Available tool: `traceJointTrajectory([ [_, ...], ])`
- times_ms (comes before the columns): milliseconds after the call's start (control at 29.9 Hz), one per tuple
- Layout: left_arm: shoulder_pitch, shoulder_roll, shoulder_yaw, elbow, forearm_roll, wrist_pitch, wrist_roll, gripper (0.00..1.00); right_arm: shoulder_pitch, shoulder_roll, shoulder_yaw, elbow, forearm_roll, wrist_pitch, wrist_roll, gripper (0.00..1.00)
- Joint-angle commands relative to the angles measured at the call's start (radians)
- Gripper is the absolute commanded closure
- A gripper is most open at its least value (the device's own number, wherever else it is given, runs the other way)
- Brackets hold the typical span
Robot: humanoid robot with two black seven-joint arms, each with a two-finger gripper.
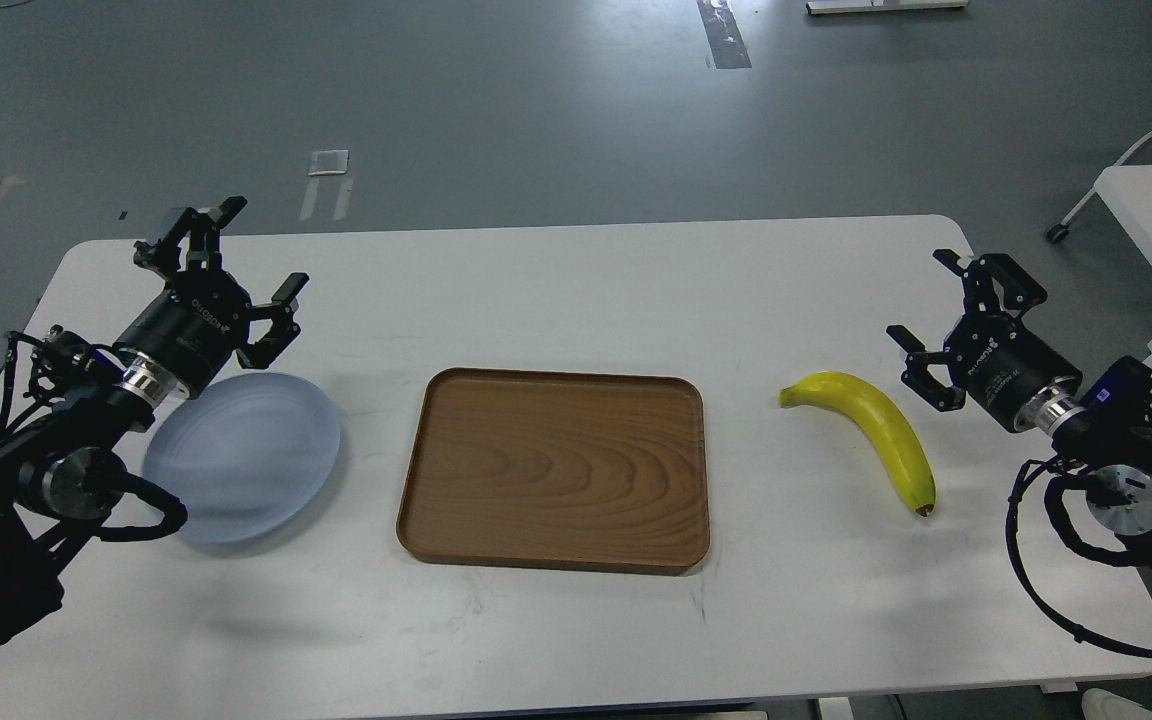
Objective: Place banana on plate with both arms
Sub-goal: 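Move the left gripper over to the rim of the light blue plate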
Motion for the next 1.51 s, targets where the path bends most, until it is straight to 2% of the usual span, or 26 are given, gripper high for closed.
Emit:
traceJointTrajectory([
  [0,0.001,-0.003,-0.001,-0.002,0.002,0.000,0.000,0.01,0.006,-0.001,-0.003,0.000,-0.001,0.000,0.000,0.01],
  [401,-0.019,0.041,0.011,0.013,0.011,0.000,0.000,0.01,0.016,0.001,-0.003,-0.001,-0.002,0.000,0.000,0.01],
  [602,-0.096,0.102,0.017,0.036,0.078,0.000,0.000,0.01,0.018,0.004,-0.003,-0.003,-0.002,0.000,0.000,0.01],
  [769,-0.162,0.191,0.014,-0.002,0.358,0.000,0.000,0.01,0.018,0.007,-0.003,-0.001,-0.006,0.000,0.000,0.01],
  [1037,-0.185,0.365,0.017,-0.278,1.045,0.000,0.000,0.01,0.035,0.008,-0.005,-0.003,-0.007,0.000,0.000,0.01],
  [1171,-0.176,0.408,0.038,-0.360,1.313,0.000,0.000,0.01,0.036,0.008,-0.005,-0.003,-0.009,0.000,0.000,0.01],
  [1237,-0.182,0.426,0.084,-0.369,1.420,0.000,0.000,0.01,0.036,0.008,-0.005,-0.001,-0.009,0.000,0.000,0.01],
  [1371,-0.182,0.461,0.201,-0.339,1.575,0.107,0.000,0.01,0.033,0.013,-0.005,0.003,-0.010,0.000,0.000,0.00],
  [1472,-0.177,0.468,0.251,-0.291,1.600,0.131,0.000,0.01,0.030,0.010,-0.005,0.005,-0.010,0.000,0.000,0.01],
])
